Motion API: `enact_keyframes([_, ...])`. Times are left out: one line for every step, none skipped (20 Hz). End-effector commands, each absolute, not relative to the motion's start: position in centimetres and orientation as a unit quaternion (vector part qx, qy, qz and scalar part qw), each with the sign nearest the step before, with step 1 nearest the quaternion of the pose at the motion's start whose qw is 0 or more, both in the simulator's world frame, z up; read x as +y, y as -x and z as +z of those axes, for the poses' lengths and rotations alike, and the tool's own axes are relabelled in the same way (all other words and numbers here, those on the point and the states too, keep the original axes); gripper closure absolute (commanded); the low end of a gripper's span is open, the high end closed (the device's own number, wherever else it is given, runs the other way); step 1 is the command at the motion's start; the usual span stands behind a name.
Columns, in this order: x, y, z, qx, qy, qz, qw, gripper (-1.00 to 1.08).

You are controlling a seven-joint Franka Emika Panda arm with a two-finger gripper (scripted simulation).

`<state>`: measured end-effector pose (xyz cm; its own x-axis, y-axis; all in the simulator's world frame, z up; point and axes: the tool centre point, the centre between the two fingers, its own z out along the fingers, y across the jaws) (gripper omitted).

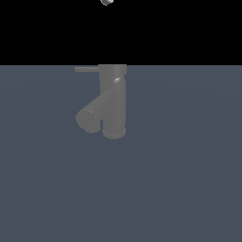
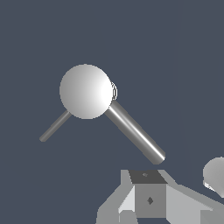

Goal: Turn on the faucet by rotating a designated handle.

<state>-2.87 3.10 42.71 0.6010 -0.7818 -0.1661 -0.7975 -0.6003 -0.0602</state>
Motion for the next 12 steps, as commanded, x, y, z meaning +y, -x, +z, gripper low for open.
enact_keyframes([3.7,1.4,41.7,0.473,0.877,0.064,0.062,1.08])
enact_keyframes([4.0,0.8,41.3,0.484,0.87,0.065,0.06,1.08])
enact_keyframes([4.2,0.2,40.9,0.496,0.864,0.066,0.059,1.08])
enact_keyframes([4.5,-0.3,40.4,0.507,0.857,0.067,0.057,1.08])
enact_keyframes([4.7,-0.9,40.0,0.518,0.851,0.067,0.056,1.08])
enact_keyframes([5.0,-1.4,39.6,0.529,0.844,0.067,0.054,1.08])
enact_keyframes([5.3,-2.0,39.1,0.54,0.837,0.067,0.052,1.08])
enact_keyframes([5.5,-2.5,38.7,0.551,0.83,0.067,0.05,1.08])
enact_keyframes([5.8,-3.1,38.2,0.562,0.823,0.066,0.048,1.08])
enact_keyframes([6.1,-3.6,37.7,0.573,0.816,0.066,0.045,1.08])
enact_keyframes([6.4,-4.1,37.3,0.583,0.809,0.065,0.043,1.08])
enact_keyframes([6.7,-4.6,36.8,0.594,0.801,0.064,0.041,1.08])
